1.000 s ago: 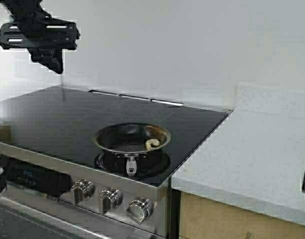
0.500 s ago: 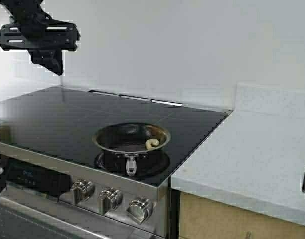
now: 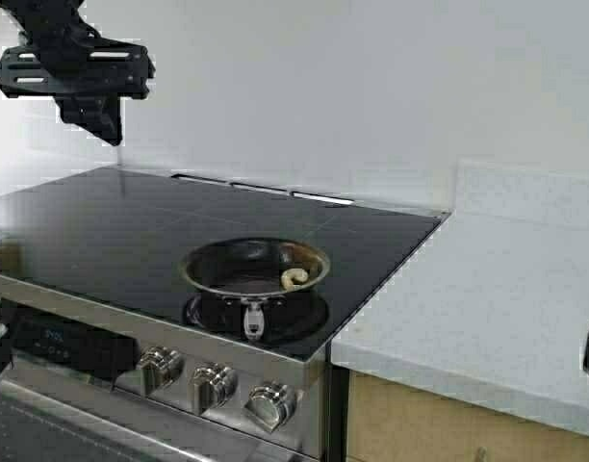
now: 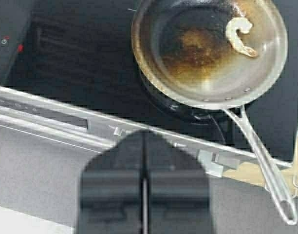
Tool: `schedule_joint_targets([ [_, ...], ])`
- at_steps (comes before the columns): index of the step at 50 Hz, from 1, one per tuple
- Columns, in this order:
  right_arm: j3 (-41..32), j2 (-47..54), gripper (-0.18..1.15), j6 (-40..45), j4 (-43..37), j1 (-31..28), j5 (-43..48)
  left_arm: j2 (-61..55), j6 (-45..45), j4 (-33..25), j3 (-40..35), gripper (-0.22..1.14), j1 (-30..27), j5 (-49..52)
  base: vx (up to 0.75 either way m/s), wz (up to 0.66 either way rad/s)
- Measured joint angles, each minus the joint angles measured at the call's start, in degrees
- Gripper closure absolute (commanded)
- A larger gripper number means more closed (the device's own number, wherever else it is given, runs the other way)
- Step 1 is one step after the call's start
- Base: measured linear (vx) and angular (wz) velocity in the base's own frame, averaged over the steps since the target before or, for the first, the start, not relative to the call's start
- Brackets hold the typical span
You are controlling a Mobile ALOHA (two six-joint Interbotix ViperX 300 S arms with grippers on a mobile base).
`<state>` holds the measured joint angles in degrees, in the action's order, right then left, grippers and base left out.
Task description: Add oil to the pan and cook the shrimp and serve it
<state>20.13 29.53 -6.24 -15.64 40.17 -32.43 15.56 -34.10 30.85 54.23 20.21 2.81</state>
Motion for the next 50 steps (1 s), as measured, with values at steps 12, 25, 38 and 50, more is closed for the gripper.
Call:
schedule_joint_targets([
  [12,-0.3,-5.0,-0.06,0.4,-0.1,-0.1,0.0,0.0,-0.1,-0.3,-0.1,0.88,0.0,0.0,0.00,0.00],
  [25,0.5,-13.4,-0.02,0.3,-1.5,-1.0,0.4,0.0,-0.1,-0.9,0.0,0.88,0.0,0.0,0.00,0.00],
  [38,1.5,-25.1,0.56,-0.3,-1.5,-7.9,1.9,0.0,-0.1,-0.9,-0.1,0.88,0.0,0.0,0.00,0.00],
  [50,8.3,-37.6,0.94,-0.5,-1.1,-21.3,10.4,0.0,-0.1,-0.9,0.0,0.88,0.0,0.0,0.00,0.00],
])
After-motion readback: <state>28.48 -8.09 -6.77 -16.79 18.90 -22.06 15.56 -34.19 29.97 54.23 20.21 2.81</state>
